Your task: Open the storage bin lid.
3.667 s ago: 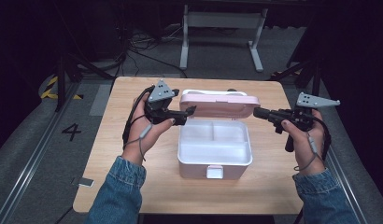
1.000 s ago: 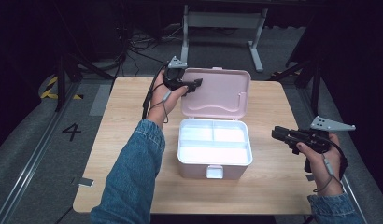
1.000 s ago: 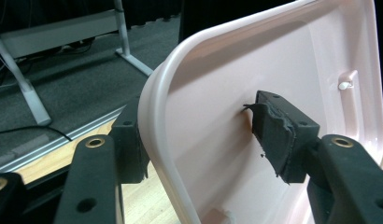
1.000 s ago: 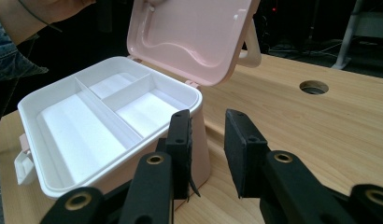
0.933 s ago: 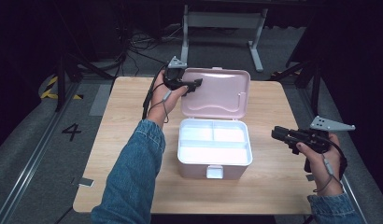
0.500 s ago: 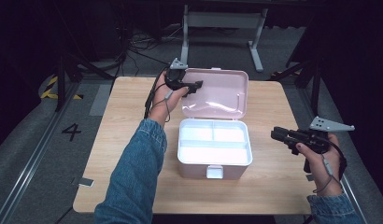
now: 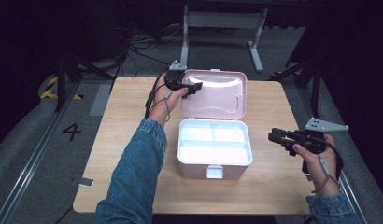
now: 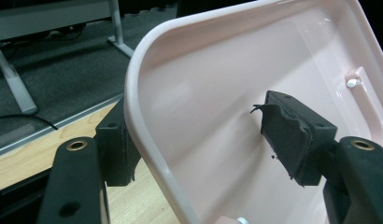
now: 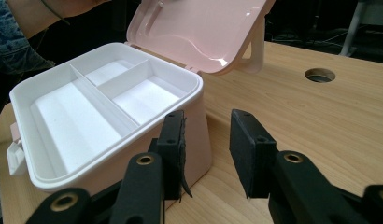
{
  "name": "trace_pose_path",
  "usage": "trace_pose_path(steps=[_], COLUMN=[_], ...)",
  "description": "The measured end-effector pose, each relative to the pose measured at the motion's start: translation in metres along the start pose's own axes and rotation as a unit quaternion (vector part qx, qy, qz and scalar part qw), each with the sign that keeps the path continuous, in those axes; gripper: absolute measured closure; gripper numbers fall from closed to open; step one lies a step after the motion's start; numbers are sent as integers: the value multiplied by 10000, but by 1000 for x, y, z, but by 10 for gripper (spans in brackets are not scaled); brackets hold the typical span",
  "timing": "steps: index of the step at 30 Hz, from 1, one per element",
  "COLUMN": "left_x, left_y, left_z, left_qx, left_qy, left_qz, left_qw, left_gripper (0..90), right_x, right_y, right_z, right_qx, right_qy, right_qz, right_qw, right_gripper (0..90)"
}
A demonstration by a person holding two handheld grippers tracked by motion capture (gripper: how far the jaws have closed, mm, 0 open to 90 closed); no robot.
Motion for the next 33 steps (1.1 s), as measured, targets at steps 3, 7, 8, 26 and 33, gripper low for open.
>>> trace_pose_path(steps=[3, 7, 8, 26, 33], left_x=[2, 8, 10, 36, 41], left_y=[1, 3, 4, 11, 10], left_z=[1, 2, 3, 7, 8], left_qx=[-18, -13, -27, -54, -118], left_qy=[-25, 69, 100, 337, 461], left_qz=[-71, -117, -152, -478, -636], left_qw=[10000, 9999, 9998, 9983, 9968], left_gripper=[326, 318, 316, 307, 299], right_x=[1, 1, 2, 6, 8], right_y=[1, 2, 1, 1, 1], right_z=[0, 1, 1, 4, 4], right_qx=[-14, -41, -56, -92, -94], right_qy=[14, 20, 32, 99, 114], right_qz=[18, 52, 23, 73, 80], right_qw=[10000, 10000, 10000, 9999, 9999], right_gripper=[664, 660, 660, 654, 651])
Point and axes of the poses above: each handheld gripper's, and its own axes: z roughly forward along the jaws, x roughly out of its underside, y roughly to its left, the point moved 10 cm from there along z, roughly forward along the jaws, and after that the axes turned 13 degrees about -y, right-handed, at the moved point
